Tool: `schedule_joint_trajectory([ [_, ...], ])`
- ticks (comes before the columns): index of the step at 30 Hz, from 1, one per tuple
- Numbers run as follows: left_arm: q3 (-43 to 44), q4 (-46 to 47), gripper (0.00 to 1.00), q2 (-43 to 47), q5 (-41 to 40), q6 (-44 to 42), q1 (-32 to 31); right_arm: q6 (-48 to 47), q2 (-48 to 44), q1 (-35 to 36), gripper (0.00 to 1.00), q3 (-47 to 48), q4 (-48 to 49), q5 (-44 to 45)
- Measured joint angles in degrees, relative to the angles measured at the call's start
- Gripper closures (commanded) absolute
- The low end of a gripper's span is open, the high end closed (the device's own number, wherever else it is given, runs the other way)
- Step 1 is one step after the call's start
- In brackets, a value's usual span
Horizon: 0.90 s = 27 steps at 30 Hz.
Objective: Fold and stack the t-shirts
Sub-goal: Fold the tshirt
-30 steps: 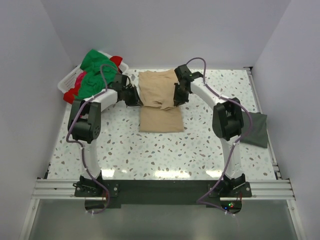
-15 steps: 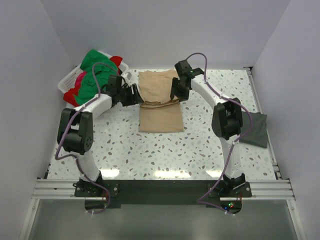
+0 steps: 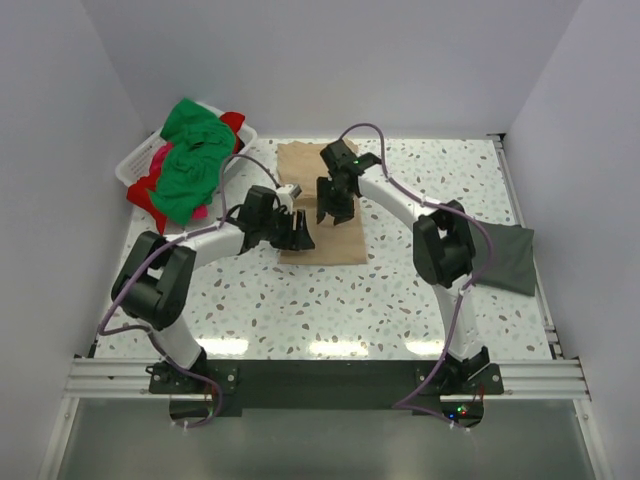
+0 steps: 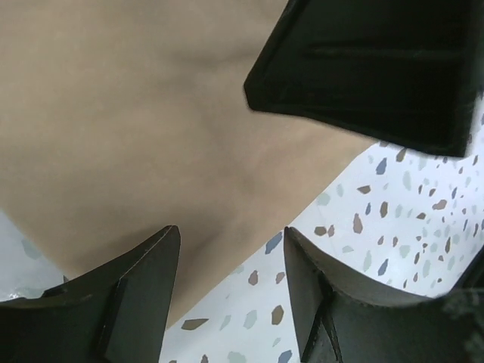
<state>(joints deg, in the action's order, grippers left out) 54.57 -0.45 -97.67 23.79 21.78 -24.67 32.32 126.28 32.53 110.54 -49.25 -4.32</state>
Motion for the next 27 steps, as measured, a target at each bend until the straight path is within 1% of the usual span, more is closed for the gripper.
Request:
schedule_joint_trajectory([
  [4,-2.40,-0.04,0.38,-0.44,-0.20,-0.17,0.28,0.39,0.11,-0.33,0.49,0.00,0.57,0.42],
  [8,-4.57,-0.11,0.38,1.20,-1.11,-0.17,0.28,0.68,0.04,-0.85,0.49,-1.14,1.42,1.27],
  [13,-4.98,-1.22,0.39,4.17,-3.52,-0.09,0.28,0.90,-1.86,-1.66,0.49,-8.04,2.56,1.97],
  [17,-5.66,-2.82,0.39,7.43,-6.86,0.22,0.28,0.94,-5.75,-2.19,0.49,-15.56,2.99,2.34],
  [20,-6.49,-4.44,0.42,9.60,-9.22,0.79,0.28,1.01,-10.05,-2.54,0.49,-21.18,3.48,2.56],
  [23,-6.64,-6.14,0.47,9.70,-11.04,1.81,0.46,1.05,-14.19,-2.75,0.49,-25.40,3.98,3.17],
  [27,-7.63,-8.22,0.53,9.68,-13.42,3.54,1.22,1.07,-17.40,-3.21,0.50,-29.11,4.46,3.63],
])
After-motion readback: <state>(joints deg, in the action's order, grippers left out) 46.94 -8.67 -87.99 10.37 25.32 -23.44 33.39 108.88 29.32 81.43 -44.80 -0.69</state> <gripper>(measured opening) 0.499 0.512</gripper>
